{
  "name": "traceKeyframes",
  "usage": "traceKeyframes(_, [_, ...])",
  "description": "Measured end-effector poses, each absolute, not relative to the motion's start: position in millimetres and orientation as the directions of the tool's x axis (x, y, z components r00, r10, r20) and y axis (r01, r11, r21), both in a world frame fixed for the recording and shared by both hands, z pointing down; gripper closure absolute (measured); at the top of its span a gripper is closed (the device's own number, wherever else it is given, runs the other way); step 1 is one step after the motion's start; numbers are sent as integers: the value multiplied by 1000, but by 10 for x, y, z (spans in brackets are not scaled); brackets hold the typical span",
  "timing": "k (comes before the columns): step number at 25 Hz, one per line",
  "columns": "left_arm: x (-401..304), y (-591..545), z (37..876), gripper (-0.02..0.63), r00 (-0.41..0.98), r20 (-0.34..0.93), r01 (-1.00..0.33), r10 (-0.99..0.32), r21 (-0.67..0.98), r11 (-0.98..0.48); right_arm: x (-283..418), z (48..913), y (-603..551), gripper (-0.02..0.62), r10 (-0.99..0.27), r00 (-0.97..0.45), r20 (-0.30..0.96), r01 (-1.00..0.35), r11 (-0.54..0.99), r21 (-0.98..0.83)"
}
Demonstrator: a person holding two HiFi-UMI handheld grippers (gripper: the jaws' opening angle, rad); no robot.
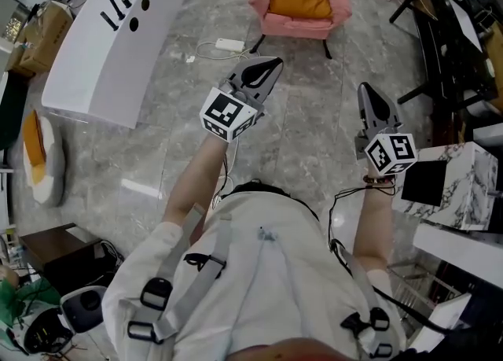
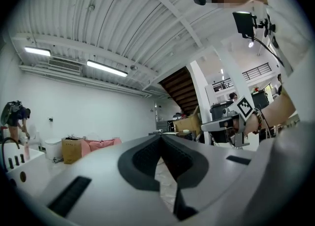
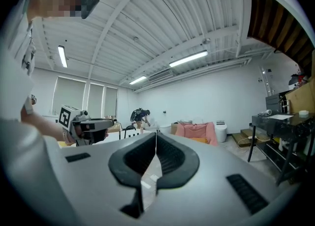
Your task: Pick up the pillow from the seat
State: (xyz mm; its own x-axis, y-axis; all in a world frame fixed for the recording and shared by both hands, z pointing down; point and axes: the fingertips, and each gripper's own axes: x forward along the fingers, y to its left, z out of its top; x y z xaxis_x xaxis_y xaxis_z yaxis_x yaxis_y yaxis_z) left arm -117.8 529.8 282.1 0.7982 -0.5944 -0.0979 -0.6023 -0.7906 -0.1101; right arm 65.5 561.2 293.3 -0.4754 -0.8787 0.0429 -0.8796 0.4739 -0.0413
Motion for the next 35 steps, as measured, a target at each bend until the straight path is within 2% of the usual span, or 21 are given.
traceKeyframes(10, [-1365,5328,2877,597,850,-78,-526,-521,-108,-843,376,3032,5589,578,-887,-456,66,-890,453,-57])
traceKeyframes(21, [-1522,5216,2995,595,846,-41,-532,-531,-99,-841,208,3161,5449,578,-875,-476,85,-879,470,-83])
traceKeyframes(22, [-1500,5193,3018,542,850,-31,-526,-525,-92,-846,205,3181,5411,561,-873,-480,90,-877,473,-87])
traceKeyframes(23, [-1471,5171,3048,450,855,-17,-518,-518,-88,-851,202,3209,5369,496,-871,-482,97,-875,475,-90])
traceKeyframes(24, [-1441,5148,3077,425,859,-4,-511,-512,-87,-855,199,3239,5325,451,-868,-485,104,-874,477,-90])
traceKeyframes(28, [-1368,4970,3127,416,859,5,-511,-513,-74,-856,201,3296,5128,409,-858,-501,112,-865,493,-90])
traceKeyframes(31, [-1310,4766,3174,358,853,23,-520,-522,-43,-853,253,3325,4934,356,-846,-519,119,-854,510,-103])
traceKeyframes(35, [-1184,4437,3244,301,848,48,-528,-527,-9,-849,424,3418,4585,340,-829,-544,130,-837,527,-145])
